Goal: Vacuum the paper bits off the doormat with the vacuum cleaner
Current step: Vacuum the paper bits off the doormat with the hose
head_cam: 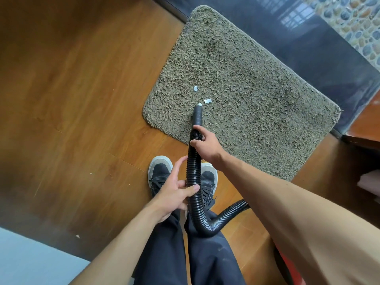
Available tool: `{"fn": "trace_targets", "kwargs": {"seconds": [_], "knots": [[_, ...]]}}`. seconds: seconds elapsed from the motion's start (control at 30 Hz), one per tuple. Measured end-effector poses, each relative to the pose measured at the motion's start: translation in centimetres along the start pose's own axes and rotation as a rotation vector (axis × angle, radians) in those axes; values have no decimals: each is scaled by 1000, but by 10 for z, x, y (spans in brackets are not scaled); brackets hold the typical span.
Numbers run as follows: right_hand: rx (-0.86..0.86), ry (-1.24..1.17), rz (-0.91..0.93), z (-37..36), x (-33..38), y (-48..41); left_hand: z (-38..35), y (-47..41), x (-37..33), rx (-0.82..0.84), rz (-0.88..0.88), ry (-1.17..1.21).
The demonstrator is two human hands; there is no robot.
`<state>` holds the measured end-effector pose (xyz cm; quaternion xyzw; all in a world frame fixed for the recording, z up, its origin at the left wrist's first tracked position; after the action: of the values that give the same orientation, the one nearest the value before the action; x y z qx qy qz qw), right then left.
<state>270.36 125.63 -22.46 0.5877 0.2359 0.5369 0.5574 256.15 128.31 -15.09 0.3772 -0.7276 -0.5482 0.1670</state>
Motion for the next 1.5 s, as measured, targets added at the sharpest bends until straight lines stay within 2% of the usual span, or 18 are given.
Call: {"fn": "trace_targets", "kwargs": {"seconds": [0.57, 1.2, 1.5], "knots": [[-71, -60, 1, 36, -3, -13, -15, -20, -26, 29, -32, -170], [-45, 75, 50, 7, 35, -25, 16, -20, -33, -43, -53, -49], [-81, 91, 77, 18, 44, -31, 9, -29, -43, -38, -67, -55]]}}
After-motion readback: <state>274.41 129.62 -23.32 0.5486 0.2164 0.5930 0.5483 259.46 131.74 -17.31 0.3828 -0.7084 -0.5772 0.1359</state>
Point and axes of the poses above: each hand's wrist, its own y-axis away from the middle knuckle, its own z-axis out of the back of the hand, x = y × z, the point moved 6 cm from there along -y, towards the middle knuckle, and after that the axes turned 8 degrees about y, right-handed, at the moved point
